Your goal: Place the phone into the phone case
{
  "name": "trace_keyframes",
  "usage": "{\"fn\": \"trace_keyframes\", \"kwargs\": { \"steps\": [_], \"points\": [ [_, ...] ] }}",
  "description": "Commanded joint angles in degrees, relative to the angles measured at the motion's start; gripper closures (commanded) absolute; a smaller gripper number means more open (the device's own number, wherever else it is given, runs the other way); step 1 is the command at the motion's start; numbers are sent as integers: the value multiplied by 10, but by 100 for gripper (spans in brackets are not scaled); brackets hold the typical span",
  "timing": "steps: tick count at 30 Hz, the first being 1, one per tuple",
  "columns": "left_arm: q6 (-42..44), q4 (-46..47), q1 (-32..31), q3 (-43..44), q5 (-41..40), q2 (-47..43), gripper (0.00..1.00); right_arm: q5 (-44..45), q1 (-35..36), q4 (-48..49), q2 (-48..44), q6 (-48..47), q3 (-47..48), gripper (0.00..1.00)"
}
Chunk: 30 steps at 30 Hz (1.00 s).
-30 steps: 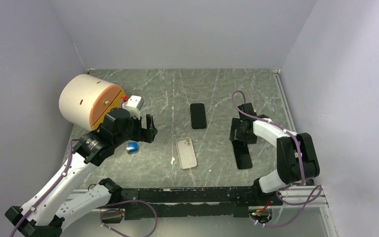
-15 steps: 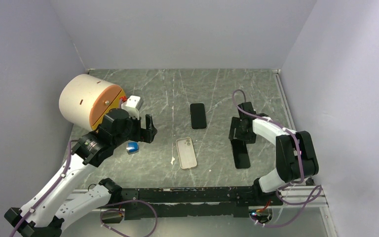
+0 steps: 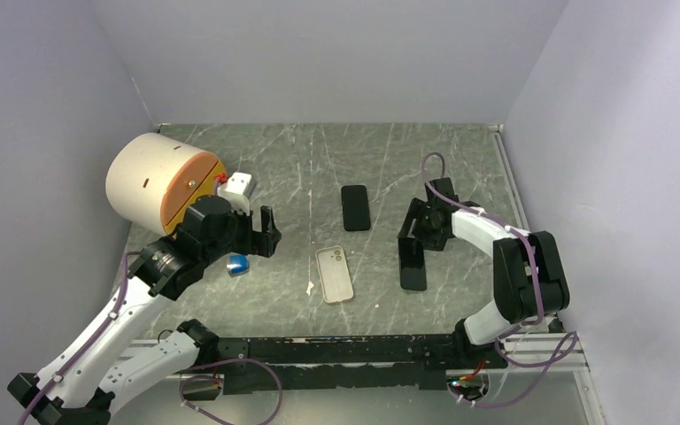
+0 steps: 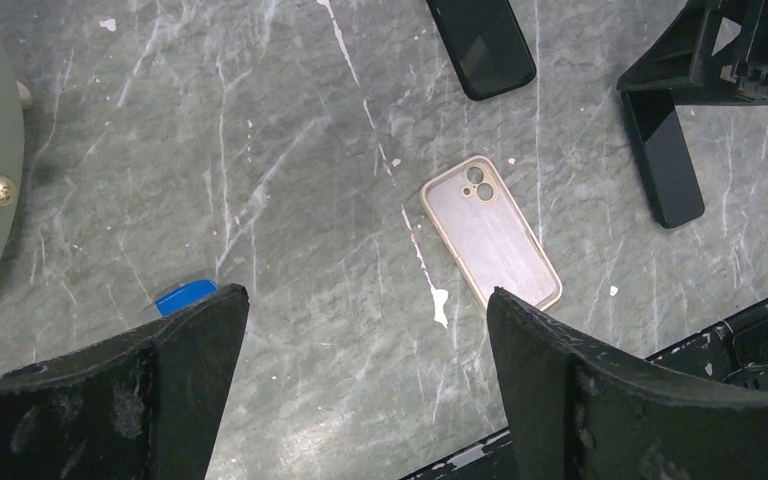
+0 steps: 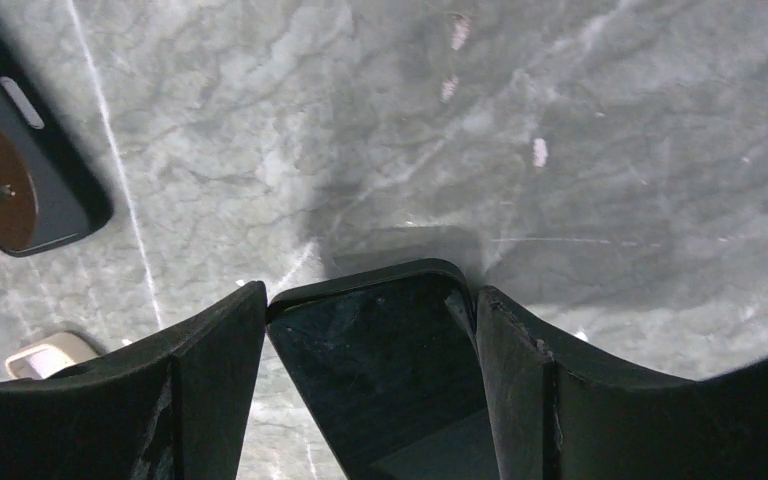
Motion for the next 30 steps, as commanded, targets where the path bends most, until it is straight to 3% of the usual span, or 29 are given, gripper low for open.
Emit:
{"fn": "trace_keyframes", "kwargs": {
  "steps": [1, 9, 12, 24, 30],
  "points": [
    [6, 16, 1, 2, -7, 3, 6, -29, 5, 19, 27, 22, 14, 39],
    [10, 21, 2, 1, -10, -1, 6, 12, 23, -15, 15, -14, 30, 17],
    [10, 21, 2, 2, -8, 1, 6, 20, 38, -25, -2, -25, 27, 2],
    [8, 19, 1, 1, -8, -12, 6, 132, 142, -116, -52, -28, 33, 1],
    [8, 17, 2, 1, -4, -18, 6, 109, 165, -100, -64, 13, 2, 3]
  ]
}}
